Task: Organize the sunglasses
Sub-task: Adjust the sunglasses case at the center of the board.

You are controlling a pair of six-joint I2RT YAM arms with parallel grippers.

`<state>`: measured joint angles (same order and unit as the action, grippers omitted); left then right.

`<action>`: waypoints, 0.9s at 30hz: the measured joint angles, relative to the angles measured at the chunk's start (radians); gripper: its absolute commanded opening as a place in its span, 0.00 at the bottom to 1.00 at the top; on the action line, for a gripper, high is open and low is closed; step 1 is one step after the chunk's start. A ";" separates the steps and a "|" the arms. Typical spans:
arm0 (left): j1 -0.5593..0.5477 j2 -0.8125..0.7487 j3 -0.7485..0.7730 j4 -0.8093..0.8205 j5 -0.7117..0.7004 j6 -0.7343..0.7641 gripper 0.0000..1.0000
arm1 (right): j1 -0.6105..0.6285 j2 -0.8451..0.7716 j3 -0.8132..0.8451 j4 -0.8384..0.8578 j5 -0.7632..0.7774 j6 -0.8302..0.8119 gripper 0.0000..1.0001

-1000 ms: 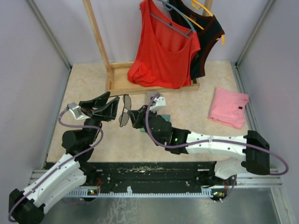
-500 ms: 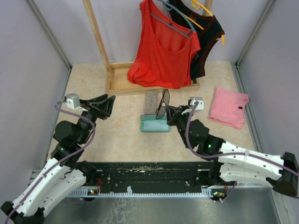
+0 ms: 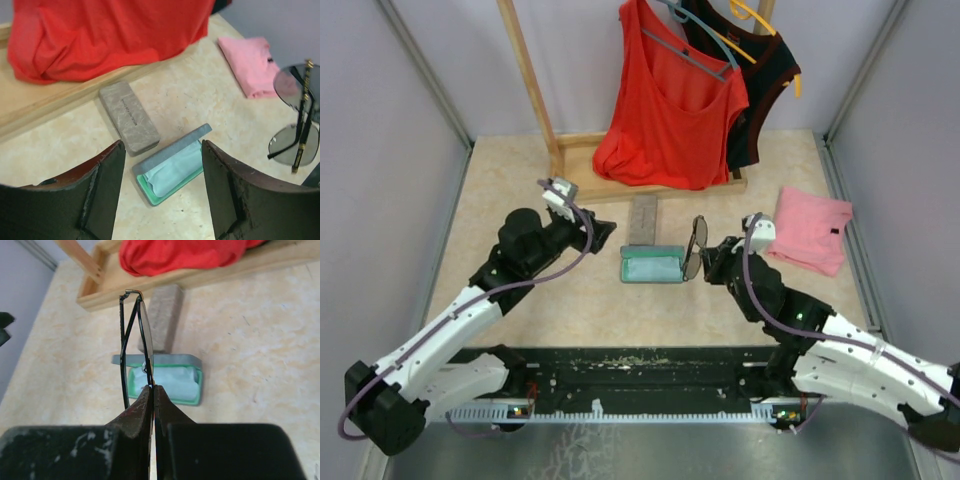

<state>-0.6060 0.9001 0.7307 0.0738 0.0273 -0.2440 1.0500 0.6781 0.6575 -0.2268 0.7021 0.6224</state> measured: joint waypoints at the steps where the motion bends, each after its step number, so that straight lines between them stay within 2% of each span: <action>1: 0.000 0.036 0.018 -0.007 0.042 0.048 0.67 | -0.036 0.000 0.000 -0.037 -0.033 0.019 0.00; 6: 0.000 0.197 0.134 -0.029 0.226 0.272 0.66 | -0.378 0.011 -0.002 -0.126 -0.337 0.055 0.00; 10: 0.000 0.301 0.161 -0.050 0.384 0.434 0.67 | -0.572 0.049 -0.005 -0.122 -0.562 0.050 0.00; 14: 0.000 0.418 0.201 -0.141 0.519 0.622 0.75 | -0.614 0.053 -0.024 -0.118 -0.679 0.040 0.00; 17: 0.000 0.501 0.253 -0.225 0.591 0.760 0.77 | -0.615 0.043 -0.036 -0.114 -0.742 0.032 0.00; 22: -0.002 0.618 0.357 -0.320 0.666 0.904 0.77 | -0.615 -0.024 -0.068 -0.126 -0.781 0.032 0.00; 27: -0.016 0.707 0.402 -0.360 0.699 0.974 0.71 | -0.615 -0.083 -0.076 -0.143 -0.784 0.033 0.00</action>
<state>-0.6224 1.6070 1.1332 -0.2867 0.7261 0.7300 0.4355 0.5953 0.5819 -0.3695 -0.0814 0.6552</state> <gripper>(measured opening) 0.739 0.008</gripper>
